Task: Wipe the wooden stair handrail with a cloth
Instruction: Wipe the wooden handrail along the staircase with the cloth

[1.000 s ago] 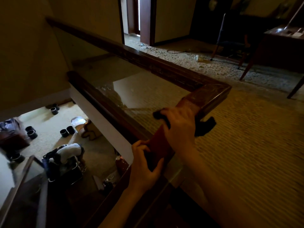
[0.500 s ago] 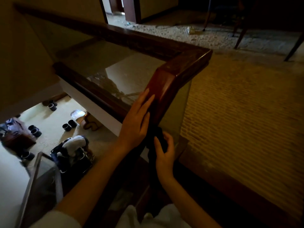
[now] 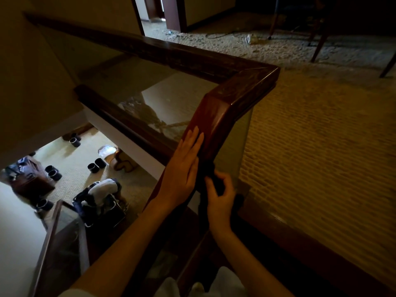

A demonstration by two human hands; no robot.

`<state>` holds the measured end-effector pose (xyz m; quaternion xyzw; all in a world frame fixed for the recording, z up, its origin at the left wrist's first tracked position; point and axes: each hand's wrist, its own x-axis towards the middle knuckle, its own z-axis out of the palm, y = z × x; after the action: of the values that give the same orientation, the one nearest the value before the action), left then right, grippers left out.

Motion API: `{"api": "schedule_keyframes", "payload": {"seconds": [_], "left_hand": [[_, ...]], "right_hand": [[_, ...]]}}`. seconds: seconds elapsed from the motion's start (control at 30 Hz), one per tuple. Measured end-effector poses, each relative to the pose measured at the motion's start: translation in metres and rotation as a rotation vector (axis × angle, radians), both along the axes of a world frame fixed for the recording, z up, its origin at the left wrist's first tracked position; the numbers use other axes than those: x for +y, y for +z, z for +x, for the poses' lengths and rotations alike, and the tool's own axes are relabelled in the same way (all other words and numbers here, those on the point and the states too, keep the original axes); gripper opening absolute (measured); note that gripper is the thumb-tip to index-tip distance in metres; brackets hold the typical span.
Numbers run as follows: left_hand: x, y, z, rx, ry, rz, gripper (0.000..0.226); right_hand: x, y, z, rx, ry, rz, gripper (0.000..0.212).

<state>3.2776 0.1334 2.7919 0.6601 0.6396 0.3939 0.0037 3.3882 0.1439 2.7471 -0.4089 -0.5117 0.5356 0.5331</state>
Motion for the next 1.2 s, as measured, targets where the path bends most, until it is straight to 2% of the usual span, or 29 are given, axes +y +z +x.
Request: {"api": "schedule_keyframes", "payload": {"seconds": [0.1,0.3,0.43,0.57,0.63,0.7,0.83,0.97,1.1,1.2], "left_hand": [[-0.001,0.0,-0.001,-0.001,-0.002,0.0,0.052],[0.0,-0.002,0.0,0.002,0.002,0.023,0.052],[0.002,-0.006,-0.003,0.015,0.008,0.023,0.052],[0.002,-0.005,-0.003,0.011,0.0,0.017,0.052],[0.002,-0.006,-0.003,0.013,0.004,0.016,0.053],[0.002,-0.006,-0.002,0.011,0.012,0.01,0.053],[0.001,-0.004,0.001,0.003,0.024,0.029,0.054],[0.003,-0.007,0.0,0.01,0.023,0.027,0.053],[0.003,-0.007,-0.002,-0.009,0.007,0.026,0.053],[0.003,-0.007,-0.002,-0.004,0.004,0.033,0.052]], "right_hand": [[0.004,0.003,0.002,-0.036,0.027,-0.005,0.01],[0.118,0.089,0.001,0.008,-0.284,0.068,0.012],[0.061,0.046,-0.009,-0.021,-0.217,0.125,0.014],[-0.011,-0.008,-0.003,-0.097,-0.019,0.083,0.026],[0.005,0.002,-0.001,-0.124,-0.006,0.102,0.019],[0.044,0.032,-0.003,-0.102,-0.112,0.133,0.009],[0.114,0.085,-0.002,-0.008,-0.276,0.085,0.005],[0.074,0.054,-0.008,-0.037,-0.254,0.143,0.008],[0.013,0.007,-0.005,-0.113,-0.115,0.157,0.014],[0.038,0.025,-0.005,-0.145,-0.168,0.203,0.01]]}}
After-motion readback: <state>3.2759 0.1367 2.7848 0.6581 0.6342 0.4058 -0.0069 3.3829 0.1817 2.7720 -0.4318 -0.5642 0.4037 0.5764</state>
